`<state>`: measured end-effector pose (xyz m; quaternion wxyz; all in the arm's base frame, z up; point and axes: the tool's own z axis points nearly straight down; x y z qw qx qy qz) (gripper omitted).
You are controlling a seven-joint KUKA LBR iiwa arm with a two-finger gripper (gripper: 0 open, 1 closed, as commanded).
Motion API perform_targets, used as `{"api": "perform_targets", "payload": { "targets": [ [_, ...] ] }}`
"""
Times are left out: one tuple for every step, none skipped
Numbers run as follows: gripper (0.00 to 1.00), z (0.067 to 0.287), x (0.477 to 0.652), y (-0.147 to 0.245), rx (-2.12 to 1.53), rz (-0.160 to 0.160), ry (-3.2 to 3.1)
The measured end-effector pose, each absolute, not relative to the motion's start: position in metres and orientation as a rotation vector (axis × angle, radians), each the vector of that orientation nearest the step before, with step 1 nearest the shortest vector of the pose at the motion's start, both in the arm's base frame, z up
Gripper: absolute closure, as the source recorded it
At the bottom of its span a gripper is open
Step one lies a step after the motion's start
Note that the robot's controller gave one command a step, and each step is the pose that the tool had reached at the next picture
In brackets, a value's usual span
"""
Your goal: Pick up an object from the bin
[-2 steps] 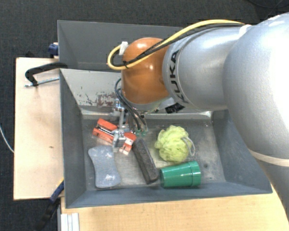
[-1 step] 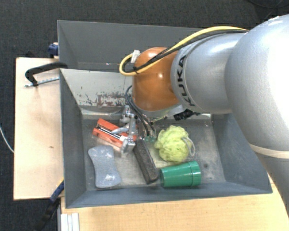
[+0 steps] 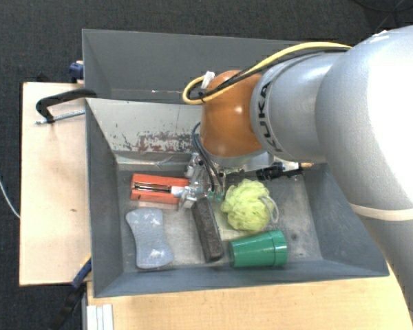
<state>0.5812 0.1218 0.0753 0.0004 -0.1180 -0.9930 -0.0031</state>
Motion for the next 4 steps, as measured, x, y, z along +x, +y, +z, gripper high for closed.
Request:
{"api": "perform_targets", "payload": {
  "targets": [
    [1.0, 0.075, 0.581, 0.122, -0.371, -0.01, -3.119],
    [1.0, 0.113, 0.579, 0.123, -0.413, 0.0, -3.11],
    [1.0, 0.181, 0.58, 0.121, -0.387, -0.001, -3.117],
    [1.0, 0.214, 0.581, 0.121, -0.306, -0.005, -3.136]
  ]
}}
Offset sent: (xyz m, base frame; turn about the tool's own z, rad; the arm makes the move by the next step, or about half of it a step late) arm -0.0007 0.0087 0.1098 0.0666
